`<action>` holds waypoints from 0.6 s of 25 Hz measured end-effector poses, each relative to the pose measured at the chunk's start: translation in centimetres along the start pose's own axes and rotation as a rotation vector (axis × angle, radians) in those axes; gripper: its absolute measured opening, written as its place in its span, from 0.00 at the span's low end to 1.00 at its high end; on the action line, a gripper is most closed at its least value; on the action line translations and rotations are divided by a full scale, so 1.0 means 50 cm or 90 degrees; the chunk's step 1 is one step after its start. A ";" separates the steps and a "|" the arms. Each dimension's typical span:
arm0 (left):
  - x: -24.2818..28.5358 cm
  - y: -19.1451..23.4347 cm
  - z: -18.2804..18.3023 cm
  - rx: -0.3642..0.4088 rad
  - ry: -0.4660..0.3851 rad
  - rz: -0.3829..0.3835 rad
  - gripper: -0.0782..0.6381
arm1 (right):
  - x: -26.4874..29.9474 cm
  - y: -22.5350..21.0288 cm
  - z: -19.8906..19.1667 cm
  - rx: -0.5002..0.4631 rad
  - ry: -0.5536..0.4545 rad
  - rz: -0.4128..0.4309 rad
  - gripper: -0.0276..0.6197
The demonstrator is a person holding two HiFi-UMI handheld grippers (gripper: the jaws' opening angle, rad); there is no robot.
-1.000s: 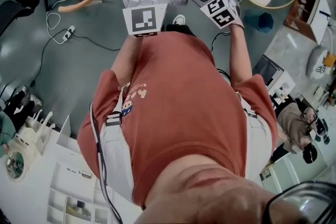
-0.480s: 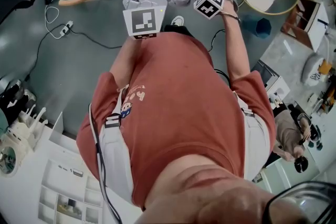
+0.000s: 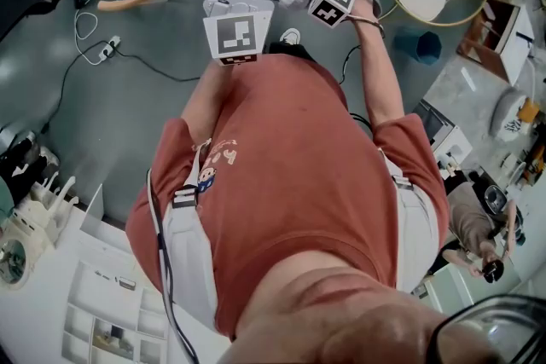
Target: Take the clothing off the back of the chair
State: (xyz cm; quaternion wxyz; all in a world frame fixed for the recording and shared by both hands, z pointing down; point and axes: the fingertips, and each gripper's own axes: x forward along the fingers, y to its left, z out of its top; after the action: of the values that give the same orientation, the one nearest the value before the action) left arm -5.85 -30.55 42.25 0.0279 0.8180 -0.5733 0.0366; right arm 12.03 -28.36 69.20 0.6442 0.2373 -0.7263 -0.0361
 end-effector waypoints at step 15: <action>-0.006 -0.008 0.000 0.002 0.001 0.001 0.13 | -0.044 0.003 0.008 -0.081 -0.008 -0.044 0.39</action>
State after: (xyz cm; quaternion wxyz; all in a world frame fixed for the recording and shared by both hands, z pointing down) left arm -5.59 -30.12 42.23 0.0271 0.8176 -0.5739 0.0383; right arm 11.74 -27.46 67.18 0.6519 0.2205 -0.7177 -0.1060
